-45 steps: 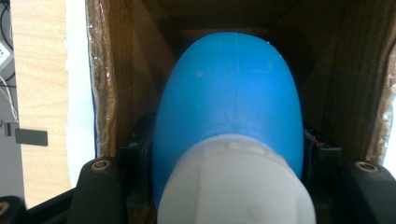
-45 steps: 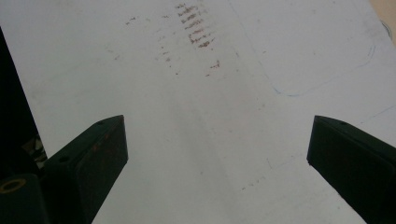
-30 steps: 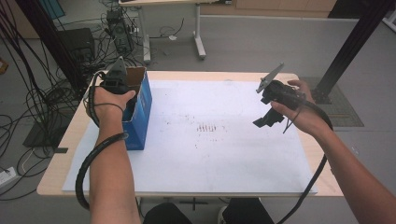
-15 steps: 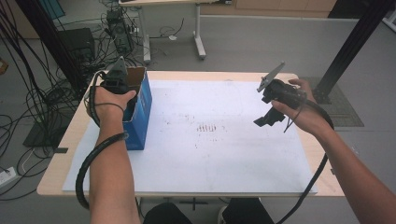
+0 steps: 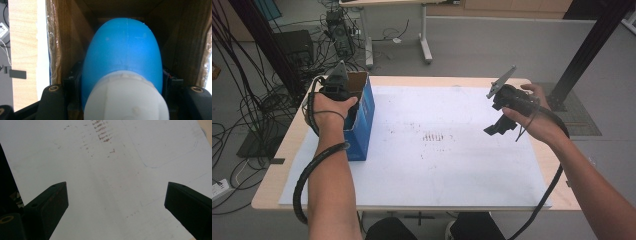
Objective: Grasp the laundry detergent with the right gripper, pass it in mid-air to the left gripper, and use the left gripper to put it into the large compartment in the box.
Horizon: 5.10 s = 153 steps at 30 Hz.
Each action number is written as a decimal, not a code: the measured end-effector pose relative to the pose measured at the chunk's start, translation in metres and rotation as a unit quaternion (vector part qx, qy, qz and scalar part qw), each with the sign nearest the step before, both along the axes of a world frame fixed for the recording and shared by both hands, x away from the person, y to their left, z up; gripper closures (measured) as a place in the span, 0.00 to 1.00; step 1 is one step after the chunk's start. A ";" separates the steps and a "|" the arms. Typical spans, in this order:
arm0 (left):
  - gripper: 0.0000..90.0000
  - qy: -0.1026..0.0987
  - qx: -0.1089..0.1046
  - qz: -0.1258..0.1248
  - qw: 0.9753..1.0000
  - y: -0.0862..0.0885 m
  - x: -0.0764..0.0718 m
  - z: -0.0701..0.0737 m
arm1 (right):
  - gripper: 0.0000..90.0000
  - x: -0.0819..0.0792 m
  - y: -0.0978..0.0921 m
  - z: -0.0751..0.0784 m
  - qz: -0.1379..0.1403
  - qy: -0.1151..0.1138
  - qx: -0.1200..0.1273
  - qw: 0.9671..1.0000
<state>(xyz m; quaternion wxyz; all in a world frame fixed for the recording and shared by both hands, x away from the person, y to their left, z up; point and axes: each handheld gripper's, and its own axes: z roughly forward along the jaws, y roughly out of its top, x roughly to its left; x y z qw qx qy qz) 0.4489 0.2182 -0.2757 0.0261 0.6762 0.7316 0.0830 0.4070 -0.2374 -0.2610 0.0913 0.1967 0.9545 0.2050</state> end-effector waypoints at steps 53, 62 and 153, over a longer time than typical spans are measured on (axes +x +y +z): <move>0.41 -0.002 -0.002 0.000 1.000 0.000 -0.002 0.000 | 0.06 -0.002 -0.005 0.003 -0.004 -0.006 0.001 1.000; 0.41 -0.002 -0.002 0.001 1.000 0.000 -0.002 0.000 | 0.06 -0.002 -0.004 0.005 -0.002 -0.008 -0.001 1.000; 0.05 -0.042 0.049 -0.143 0.988 -0.060 -0.031 0.071 | 0.06 -0.002 0.023 0.012 0.008 0.002 -0.016 1.000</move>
